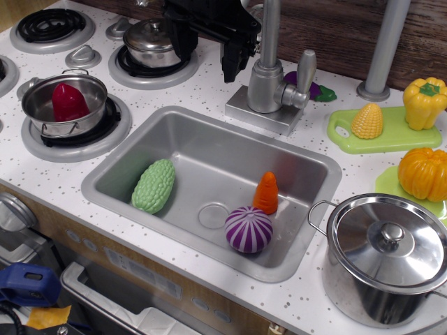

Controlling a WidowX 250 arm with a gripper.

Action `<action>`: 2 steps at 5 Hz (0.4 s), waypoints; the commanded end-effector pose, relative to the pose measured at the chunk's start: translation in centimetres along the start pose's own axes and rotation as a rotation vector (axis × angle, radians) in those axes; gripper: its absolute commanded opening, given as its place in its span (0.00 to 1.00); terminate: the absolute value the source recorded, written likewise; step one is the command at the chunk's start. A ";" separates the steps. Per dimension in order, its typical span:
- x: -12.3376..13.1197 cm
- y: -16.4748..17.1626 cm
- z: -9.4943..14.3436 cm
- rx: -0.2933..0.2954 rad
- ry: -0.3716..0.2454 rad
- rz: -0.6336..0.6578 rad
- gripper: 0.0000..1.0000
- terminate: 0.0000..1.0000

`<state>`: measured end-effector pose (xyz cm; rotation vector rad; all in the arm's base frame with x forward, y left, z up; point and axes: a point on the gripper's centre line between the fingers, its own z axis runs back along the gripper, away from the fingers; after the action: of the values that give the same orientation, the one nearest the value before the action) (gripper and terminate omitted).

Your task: Turn faucet front to left

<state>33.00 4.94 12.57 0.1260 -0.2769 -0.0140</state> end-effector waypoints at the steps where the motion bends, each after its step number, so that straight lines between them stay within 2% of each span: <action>1: 2.3 0.6 0.0 -0.006 -0.096 -0.018 1.00 0.00; 2: 3.0 0.7 -0.2 -0.002 -0.113 -0.026 1.00 0.00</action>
<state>35.62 5.46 11.85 0.1225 -0.3403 -0.0467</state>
